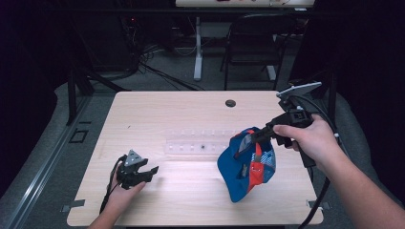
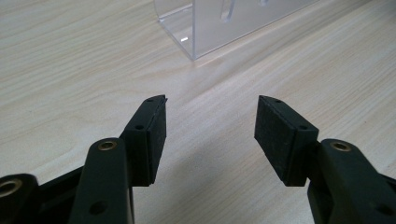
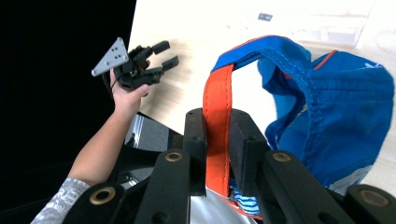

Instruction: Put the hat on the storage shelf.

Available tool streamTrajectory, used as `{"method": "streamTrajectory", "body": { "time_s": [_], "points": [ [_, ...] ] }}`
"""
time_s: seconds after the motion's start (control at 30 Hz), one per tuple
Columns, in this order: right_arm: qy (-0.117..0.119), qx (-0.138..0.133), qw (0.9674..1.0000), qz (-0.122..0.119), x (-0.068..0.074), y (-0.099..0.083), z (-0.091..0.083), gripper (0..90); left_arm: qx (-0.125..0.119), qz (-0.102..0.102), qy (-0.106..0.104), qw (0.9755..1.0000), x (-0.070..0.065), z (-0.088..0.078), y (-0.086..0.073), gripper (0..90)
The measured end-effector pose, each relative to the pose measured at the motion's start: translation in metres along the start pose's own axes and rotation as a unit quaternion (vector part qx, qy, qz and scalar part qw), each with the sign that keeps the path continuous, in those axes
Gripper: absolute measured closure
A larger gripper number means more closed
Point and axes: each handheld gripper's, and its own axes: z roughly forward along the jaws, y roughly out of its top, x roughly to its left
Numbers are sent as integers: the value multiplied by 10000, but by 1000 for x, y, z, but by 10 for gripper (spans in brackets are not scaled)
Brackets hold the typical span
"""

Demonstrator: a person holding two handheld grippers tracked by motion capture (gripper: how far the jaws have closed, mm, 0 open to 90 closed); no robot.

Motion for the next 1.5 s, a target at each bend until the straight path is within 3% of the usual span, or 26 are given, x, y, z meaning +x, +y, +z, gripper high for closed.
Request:
{"method": "streamTrajectory", "body": {
  "time_s": [0.13,0.17,0.33,0.73,1.37,1.5],
  "points": [
    [144,-168,9997,54,3,4,-3,779,-16,-6,3,10000,-1,0,0,440],
    [193,-138,9997,-72,3,6,-4,780,-12,-4,1,10000,-1,0,0,441],
    [333,-175,9993,-16,7,12,-1,779,-18,-5,-13,10000,0,-1,0,440],
    [391,-327,9987,12,18,24,7,780,-21,-11,-17,10000,-1,-1,0,441],
    [412,-530,9977,99,33,44,4,780,-34,-12,-35,10000,-1,-1,0,440],
    [401,-559,9976,122,34,49,4,780,-60,76,-23,10000,-4,-1,1,441]
  ]
}}
